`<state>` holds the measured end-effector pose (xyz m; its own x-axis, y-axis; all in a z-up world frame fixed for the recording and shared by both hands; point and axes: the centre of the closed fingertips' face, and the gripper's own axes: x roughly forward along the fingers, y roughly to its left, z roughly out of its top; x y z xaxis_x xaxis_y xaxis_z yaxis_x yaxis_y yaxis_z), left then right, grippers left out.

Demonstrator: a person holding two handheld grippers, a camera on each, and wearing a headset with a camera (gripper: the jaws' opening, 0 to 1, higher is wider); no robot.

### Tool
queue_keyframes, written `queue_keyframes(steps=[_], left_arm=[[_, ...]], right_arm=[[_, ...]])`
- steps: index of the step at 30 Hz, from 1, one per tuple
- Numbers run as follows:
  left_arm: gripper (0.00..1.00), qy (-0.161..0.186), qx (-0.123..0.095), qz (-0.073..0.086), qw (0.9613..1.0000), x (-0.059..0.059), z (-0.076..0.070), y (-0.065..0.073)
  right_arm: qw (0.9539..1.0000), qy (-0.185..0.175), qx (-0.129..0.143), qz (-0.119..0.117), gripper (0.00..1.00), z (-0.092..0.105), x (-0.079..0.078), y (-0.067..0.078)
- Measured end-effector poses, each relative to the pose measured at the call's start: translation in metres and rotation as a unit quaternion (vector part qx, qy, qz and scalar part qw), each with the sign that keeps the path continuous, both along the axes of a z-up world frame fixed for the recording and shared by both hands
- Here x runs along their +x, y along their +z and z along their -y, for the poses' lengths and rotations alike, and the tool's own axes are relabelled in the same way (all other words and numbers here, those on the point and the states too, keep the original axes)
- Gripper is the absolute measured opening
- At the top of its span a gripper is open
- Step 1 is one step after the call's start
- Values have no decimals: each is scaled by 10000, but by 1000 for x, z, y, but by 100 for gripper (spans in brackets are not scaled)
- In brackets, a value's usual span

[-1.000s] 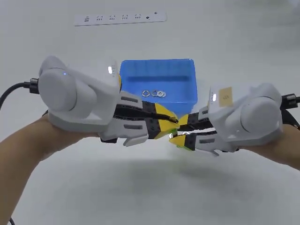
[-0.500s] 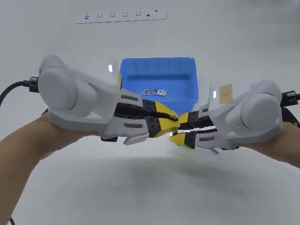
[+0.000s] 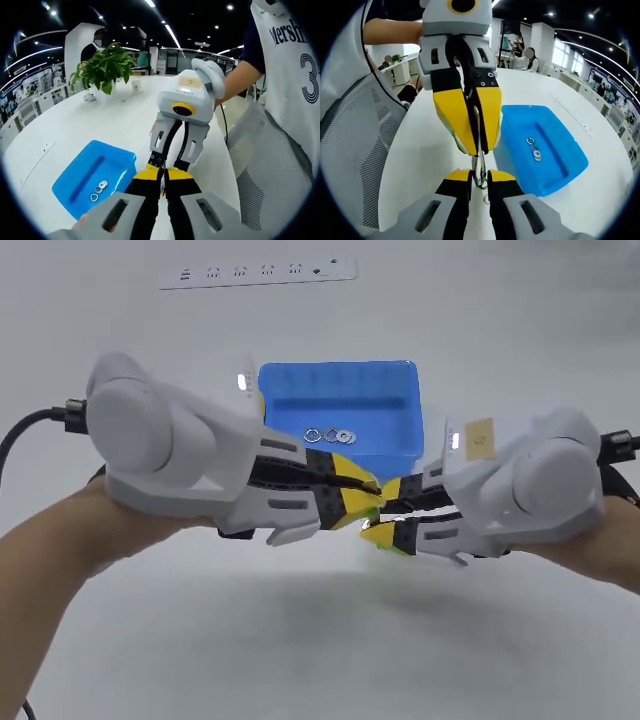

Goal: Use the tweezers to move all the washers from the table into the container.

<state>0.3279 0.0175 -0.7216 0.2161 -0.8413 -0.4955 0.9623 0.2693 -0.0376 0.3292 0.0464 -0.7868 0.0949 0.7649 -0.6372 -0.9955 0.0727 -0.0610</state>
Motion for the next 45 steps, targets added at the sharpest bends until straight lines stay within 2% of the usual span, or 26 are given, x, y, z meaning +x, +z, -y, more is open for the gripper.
queue_keyframes(steps=[2, 9, 16, 24, 28, 33, 39, 45], left_arm=[[6, 46, 9, -21, 10000, 3, -1, 0], [6, 69, -44, -139, 9999, 4, -1, -2], [7, 23, -64, -181, 9998, 0, 2, -3], [7, -20, 46, -183, 9998, -4, 0, -3], [7, -70, 78, -203, 9997, -9, -2, -1], [7, -53, 19, -179, 9998, -12, -6, 8], [7, -66, -52, -27, 10000, -12, -13, 28], [7, -23, -89, 153, 9998, -11, -20, 44]], right_arm=[[10000, 7, 12, -52, 12, 0, 0, 0], [10000, -31, 37, -82, 11, 0, 1, -1], [10000, -14, 16, -67, 10, 1, -1, -1], [10000, 37, -80, 44, 10, -1, -5, -1], [10000, 67, -73, 13, 10, -2, -9, 1], [10000, 75, -19, 38, 10, -4, -12, 11], [9998, 39, 116, 129, 10, -10, -11, 29], [9993, 75, 133, 338, 10, -19, -7, 46]])
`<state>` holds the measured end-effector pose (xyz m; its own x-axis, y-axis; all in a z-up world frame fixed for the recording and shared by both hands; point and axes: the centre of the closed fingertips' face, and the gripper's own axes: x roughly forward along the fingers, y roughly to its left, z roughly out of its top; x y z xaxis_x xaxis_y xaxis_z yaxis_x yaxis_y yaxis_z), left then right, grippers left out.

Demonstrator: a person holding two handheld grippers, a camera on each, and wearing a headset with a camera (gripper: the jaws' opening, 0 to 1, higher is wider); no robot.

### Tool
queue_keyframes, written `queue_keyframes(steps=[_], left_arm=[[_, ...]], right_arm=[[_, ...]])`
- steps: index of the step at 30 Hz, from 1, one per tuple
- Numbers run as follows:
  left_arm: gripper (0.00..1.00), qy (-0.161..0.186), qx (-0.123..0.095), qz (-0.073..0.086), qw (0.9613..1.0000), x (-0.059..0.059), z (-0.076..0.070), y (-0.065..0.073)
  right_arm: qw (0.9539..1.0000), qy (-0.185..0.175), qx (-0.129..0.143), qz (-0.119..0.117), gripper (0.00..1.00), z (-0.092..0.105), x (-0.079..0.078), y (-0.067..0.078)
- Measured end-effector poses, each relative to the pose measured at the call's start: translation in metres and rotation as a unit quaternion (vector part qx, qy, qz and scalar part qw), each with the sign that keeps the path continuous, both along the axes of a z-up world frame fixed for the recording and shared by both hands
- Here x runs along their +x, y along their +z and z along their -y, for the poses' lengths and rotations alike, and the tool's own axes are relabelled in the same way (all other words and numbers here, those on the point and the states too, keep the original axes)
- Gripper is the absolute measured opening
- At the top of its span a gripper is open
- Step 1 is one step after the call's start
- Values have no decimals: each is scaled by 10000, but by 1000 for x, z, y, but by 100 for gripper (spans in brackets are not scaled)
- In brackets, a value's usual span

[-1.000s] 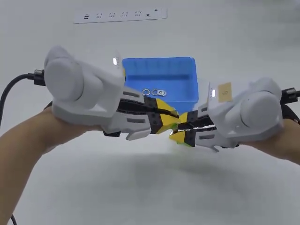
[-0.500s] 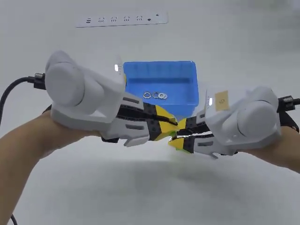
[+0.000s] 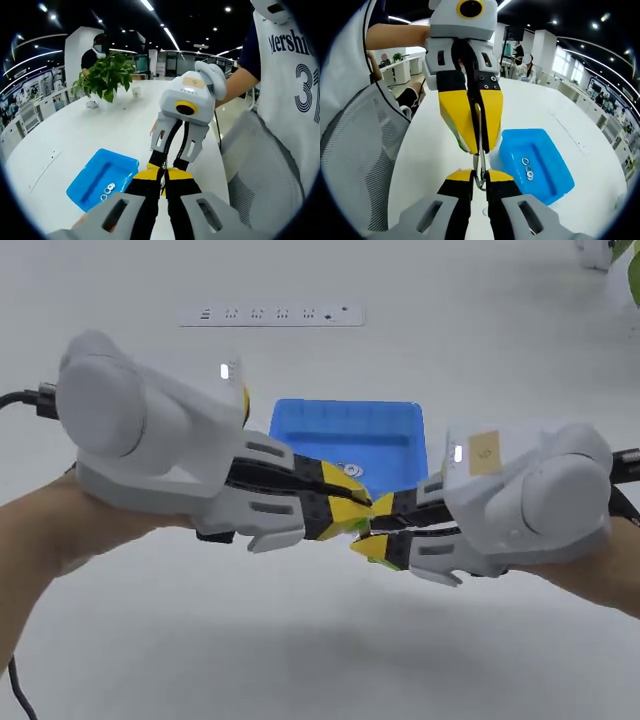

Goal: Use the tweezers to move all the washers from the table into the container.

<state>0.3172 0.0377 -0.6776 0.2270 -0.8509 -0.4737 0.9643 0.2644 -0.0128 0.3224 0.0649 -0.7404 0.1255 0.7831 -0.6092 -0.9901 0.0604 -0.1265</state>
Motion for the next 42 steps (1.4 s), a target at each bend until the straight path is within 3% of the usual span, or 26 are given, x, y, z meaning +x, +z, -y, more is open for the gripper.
queue_keyframes(steps=[12, 15, 21, 27, 32, 37, 42], left_arm=[[7, -180, 56, 388, 9991, 12, -10, 30], [7, -238, 85, 461, 9986, 20, -14, 34], [7, -206, 146, 618, 9978, 47, -20, 37], [7, -113, 221, 634, 9977, 74, -25, 26], [7, -35, 288, 513, 9983, 93, -26, 6], [7, -50, 321, 314, 9990, 101, -23, -16], [7, -44, 356, 184, 9992, 104, -21, -31]], right_arm=[[9991, -59, 131, 401, 10, -11, 16, 31], [9987, -71, 175, 473, 10, -15, 25, 35], [9978, -93, 206, 628, 10, -24, 55, 39], [9977, -127, 217, 623, 11, -29, 82, 28], [9985, -186, 228, 467, 11, -30, 99, 9], [9995, -231, 157, 171, 11, -27, 104, -15], [9996, -244, 114, 71, 11, -26, 106, -29]])
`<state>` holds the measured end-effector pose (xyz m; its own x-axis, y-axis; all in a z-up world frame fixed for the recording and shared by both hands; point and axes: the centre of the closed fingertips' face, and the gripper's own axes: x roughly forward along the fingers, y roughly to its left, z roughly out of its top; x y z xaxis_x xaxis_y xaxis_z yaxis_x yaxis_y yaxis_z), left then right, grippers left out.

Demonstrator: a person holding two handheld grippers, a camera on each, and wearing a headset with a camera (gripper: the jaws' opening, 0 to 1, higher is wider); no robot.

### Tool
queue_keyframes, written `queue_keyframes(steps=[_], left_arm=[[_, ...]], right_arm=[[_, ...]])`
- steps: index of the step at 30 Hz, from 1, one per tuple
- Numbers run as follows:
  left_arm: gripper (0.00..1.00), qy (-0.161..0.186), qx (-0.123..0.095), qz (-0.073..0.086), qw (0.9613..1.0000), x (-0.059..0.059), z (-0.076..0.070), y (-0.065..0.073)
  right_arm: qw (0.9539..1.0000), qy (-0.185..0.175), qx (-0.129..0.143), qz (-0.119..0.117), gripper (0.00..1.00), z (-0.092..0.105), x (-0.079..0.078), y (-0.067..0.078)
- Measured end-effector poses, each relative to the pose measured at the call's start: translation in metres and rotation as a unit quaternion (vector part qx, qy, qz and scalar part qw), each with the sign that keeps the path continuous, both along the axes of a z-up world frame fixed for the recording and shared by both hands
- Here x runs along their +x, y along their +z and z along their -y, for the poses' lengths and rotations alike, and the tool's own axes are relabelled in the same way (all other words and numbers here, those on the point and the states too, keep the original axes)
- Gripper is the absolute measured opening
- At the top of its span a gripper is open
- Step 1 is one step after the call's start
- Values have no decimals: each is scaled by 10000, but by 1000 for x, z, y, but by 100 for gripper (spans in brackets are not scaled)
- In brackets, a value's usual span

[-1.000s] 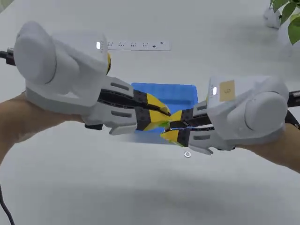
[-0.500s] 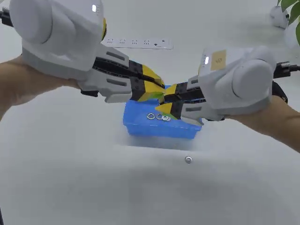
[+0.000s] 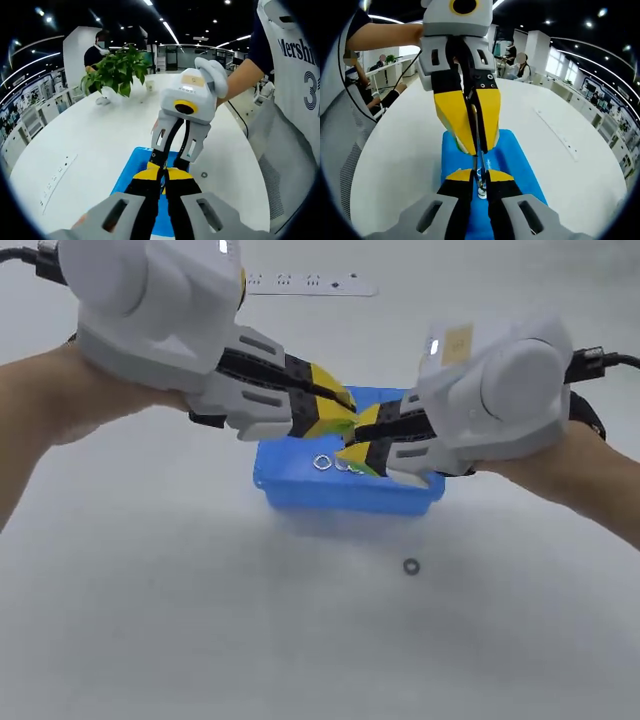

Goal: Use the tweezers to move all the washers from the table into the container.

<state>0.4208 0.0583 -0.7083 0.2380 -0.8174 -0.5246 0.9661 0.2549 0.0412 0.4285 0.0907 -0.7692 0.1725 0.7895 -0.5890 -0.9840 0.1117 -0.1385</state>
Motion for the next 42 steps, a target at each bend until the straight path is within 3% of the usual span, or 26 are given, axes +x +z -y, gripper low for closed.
queue_keyframes(steps=[14, 25, 31, 38, 42], left_arm=[[7, 18, -48, -98, 9999, 1, -2, -9], [7, 54, -39, 174, 9998, -1, -3, 9], [7, 49, -64, 246, 9997, -10, 0, 21], [7, -42, -195, 358, 9992, -28, 15, 39], [7, -103, -220, 416, 9988, -37, 23, 42]], right_arm=[[9999, -76, -47, -147, 11, 0, -2, -8], [9999, -137, 87, 10, 14, 1, -2, 14], [9998, -101, 131, 111, 14, 4, -9, 27], [9995, -23, 201, 256, 15, 16, -23, 44], [9994, -13, 181, 278, 15, 25, -32, 50]])
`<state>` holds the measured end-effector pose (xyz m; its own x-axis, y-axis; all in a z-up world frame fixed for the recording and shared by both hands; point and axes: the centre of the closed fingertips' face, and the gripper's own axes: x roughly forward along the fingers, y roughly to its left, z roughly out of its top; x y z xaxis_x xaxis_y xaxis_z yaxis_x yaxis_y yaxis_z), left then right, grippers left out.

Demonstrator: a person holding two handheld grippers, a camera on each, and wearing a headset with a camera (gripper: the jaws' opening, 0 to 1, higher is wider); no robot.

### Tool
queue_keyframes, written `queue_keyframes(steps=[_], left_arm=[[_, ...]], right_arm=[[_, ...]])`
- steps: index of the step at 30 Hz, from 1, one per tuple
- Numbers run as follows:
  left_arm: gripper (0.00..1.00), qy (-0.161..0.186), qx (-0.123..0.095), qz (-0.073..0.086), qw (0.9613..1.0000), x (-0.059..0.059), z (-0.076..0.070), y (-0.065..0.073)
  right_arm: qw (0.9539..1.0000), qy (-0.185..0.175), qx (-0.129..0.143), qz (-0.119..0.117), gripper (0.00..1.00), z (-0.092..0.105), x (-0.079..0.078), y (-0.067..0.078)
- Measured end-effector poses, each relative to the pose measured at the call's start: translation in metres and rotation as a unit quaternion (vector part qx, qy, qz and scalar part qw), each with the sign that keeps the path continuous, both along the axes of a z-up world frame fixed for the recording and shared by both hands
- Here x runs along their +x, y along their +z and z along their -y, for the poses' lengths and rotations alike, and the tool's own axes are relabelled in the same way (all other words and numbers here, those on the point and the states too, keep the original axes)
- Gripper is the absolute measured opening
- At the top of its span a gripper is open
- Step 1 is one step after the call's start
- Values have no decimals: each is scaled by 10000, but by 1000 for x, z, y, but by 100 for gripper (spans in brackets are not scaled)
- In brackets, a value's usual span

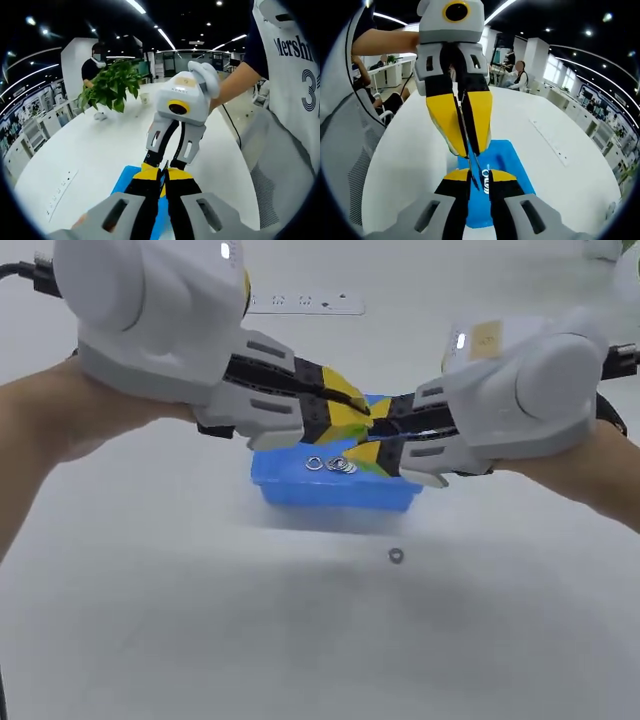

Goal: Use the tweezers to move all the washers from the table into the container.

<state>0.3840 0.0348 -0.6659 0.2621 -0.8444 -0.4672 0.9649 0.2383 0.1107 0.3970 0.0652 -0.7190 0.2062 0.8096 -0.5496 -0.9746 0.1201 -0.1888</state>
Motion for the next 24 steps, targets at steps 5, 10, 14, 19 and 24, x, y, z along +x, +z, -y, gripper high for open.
queue_keyframes(steps=[5, 10, 14, 19, 24], left_arm=[[7, -117, 4, 30, 9999, -17, 12, 7], [6, -249, 77, 71, 9996, -31, 20, 9], [6, -340, 134, 45, 9993, -42, 25, 9], [6, -429, 226, 27, 9988, -54, 30, 6], [6, -507, 256, -21, 9984, -63, 37, 3]], right_arm=[[9999, 150, -85, 15, 14, 10, -18, 4], [9995, 299, -59, -108, 12, 17, -34, 7], [9991, 379, -101, -146, 12, 20, -44, 6], [9988, 412, -105, -252, 12, 28, -56, 4], [9981, 513, -133, -325, 11, 34, -68, -1]])
